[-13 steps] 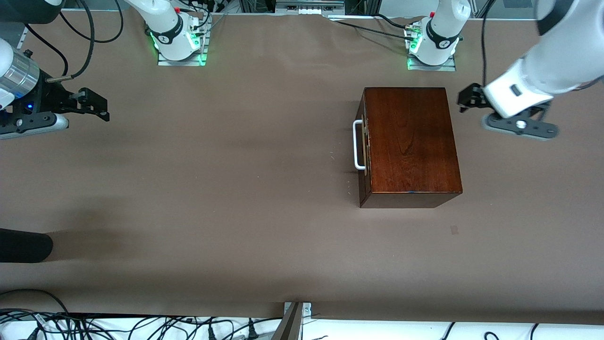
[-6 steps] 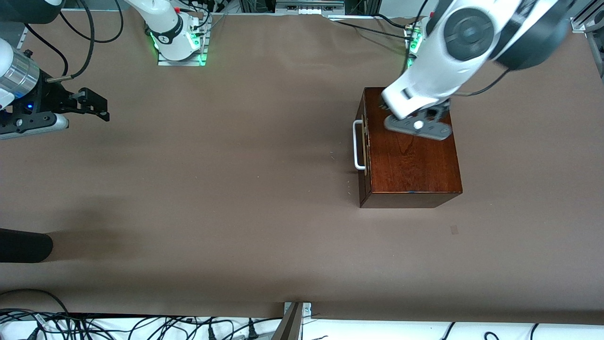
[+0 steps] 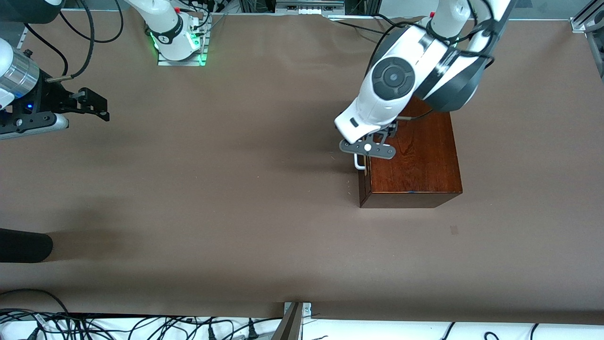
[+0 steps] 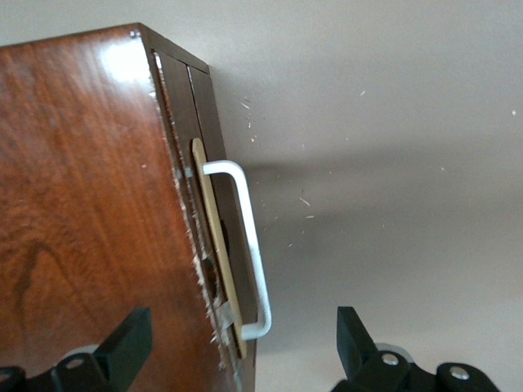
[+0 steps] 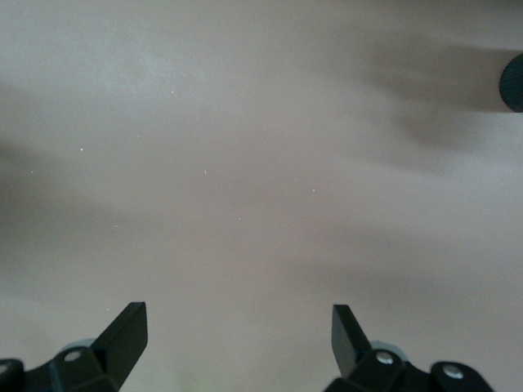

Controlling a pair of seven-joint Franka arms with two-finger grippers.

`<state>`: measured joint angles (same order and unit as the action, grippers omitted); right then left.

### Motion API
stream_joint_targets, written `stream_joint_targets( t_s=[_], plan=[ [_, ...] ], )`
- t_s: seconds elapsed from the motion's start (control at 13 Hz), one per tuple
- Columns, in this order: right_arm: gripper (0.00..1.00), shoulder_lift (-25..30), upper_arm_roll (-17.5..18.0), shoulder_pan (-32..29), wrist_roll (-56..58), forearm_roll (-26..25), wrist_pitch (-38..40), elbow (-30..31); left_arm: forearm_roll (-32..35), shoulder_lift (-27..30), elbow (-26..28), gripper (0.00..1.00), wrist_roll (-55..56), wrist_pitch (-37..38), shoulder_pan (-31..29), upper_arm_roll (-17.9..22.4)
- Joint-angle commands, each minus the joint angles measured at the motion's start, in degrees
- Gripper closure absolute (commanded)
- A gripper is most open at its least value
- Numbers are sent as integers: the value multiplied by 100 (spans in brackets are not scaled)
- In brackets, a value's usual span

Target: Open drawer, take yellow block, close drawer

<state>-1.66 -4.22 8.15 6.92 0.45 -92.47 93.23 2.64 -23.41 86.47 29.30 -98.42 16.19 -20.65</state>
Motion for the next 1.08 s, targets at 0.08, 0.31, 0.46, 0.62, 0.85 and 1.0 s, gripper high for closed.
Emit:
stream_joint_targets(
  t_s=[0.08,0.31,0.46,0.62,0.85,1.0],
  plan=[
    [0,43,9,-6,2,8,98,-42,570,-427,-201,0,681,-107,349,8],
    [0,52,9,-6,-15,17,89,-42,877,-647,-96,0,1024,-352,498,8],
    [0,52,9,3,-15,17,106,-42,983,-840,-86,0,1270,-432,595,17],
    [0,52,-9,-6,11,17,106,-33,1343,-999,45,0,1621,-563,761,17],
    [0,52,0,-6,11,17,106,-42,1573,-1148,116,0,1833,-652,815,17],
    [0,52,9,-6,11,17,106,-42,1590,-1227,133,0,1948,-722,868,35]
  ],
)
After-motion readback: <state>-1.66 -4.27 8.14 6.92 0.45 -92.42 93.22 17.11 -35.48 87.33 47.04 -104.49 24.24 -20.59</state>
